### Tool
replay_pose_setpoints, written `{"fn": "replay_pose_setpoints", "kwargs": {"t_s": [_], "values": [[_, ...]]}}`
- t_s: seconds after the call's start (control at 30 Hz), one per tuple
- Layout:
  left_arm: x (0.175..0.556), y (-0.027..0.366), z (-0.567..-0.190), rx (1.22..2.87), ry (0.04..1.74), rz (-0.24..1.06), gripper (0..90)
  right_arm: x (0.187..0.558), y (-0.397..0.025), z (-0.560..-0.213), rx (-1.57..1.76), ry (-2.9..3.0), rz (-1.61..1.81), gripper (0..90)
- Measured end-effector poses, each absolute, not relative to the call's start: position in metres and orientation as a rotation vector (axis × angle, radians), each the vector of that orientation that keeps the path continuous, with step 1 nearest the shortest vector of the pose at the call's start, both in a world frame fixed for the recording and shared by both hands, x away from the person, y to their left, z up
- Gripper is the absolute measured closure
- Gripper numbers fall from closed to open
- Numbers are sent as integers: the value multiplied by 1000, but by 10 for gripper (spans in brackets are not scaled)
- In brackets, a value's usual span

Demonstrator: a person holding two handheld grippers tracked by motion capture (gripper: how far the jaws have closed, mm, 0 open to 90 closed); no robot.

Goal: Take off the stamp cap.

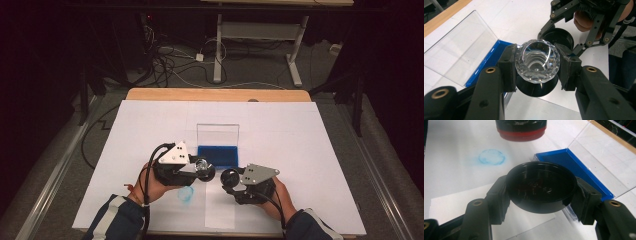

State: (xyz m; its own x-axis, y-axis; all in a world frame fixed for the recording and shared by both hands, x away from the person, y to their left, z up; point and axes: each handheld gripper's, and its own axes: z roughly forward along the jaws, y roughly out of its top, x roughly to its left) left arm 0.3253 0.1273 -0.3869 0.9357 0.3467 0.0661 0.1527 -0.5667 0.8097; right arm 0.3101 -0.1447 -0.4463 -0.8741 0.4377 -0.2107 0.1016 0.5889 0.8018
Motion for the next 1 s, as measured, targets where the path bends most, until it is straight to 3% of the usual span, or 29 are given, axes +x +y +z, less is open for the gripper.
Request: {"fn": "replay_pose_setpoints", "kwargs": {"t_s": [1.0], "values": [[328, 139, -386, 2161, 387, 298, 545, 297, -186, -433, 480, 2362, 1211, 389]]}}
